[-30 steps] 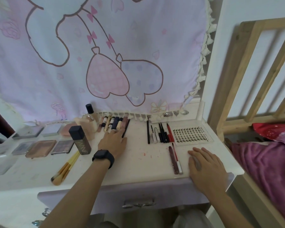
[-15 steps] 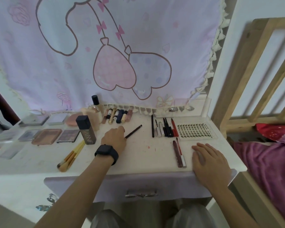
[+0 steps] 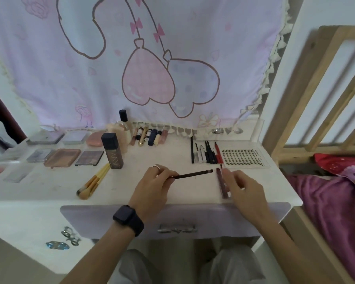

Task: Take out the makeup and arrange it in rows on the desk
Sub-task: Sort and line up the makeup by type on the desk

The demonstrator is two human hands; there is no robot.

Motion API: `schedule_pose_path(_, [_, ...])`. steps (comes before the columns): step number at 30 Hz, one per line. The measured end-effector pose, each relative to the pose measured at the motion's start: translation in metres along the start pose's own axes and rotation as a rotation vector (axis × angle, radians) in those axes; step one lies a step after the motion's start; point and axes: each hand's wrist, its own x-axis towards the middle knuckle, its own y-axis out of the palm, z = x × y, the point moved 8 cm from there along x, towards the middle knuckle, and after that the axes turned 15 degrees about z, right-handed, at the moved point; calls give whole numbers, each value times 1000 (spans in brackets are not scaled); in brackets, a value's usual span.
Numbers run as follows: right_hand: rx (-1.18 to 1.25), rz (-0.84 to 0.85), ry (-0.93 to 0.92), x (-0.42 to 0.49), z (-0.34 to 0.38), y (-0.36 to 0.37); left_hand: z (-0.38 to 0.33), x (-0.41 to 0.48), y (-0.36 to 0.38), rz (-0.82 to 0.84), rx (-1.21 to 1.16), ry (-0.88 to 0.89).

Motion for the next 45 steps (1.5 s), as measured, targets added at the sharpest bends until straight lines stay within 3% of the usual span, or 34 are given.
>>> schedule_pose_path(3, [129, 179, 10, 3, 10, 22, -25, -5, -1, -26, 69, 139])
schedule_pose_path(6, [244, 177, -15, -1, 12, 23, -31, -7, -3, -11, 64, 150])
schedule_pose_path(10, [465, 166, 18, -7, 8, 21, -17, -11, -1, 7, -365, -63])
schedule_pose_path(13, [507, 190, 36, -9, 8, 25, -23, -11, 2, 33, -540, -75])
schedule_pose_path(15, [501, 167, 14, -12, 11, 24, -32, -10, 5, 74, -527, -39])
schedule_pose_path(21, [298, 126, -149, -23, 20, 7, -41, -12, -3, 109, -124, 34])
schedule_pose_path(25, [164, 133, -267, -32, 31, 7, -39, -11, 2, 344, -411, -1])
schedule_pose_path(27, [190, 105, -259, -30, 30, 0, -31, -12, 3, 436, -411, -26])
schedule_pose_path(30, [397, -92, -191, -27, 9, -49, 5, -17, -23, 276, -264, -133])
schedule_pose_path(32, [340, -155, -170, -27, 2, -70, 28, -25, -41, 143, -305, -197])
schedule_pose_path(39, [557, -29, -27, -18, -18, -20, 17, -16, -8, 99, -668, -235])
schedule_pose_path(45, [626, 34, -25, -16, -15, -3, 8, 6, 16, 148, -774, -318])
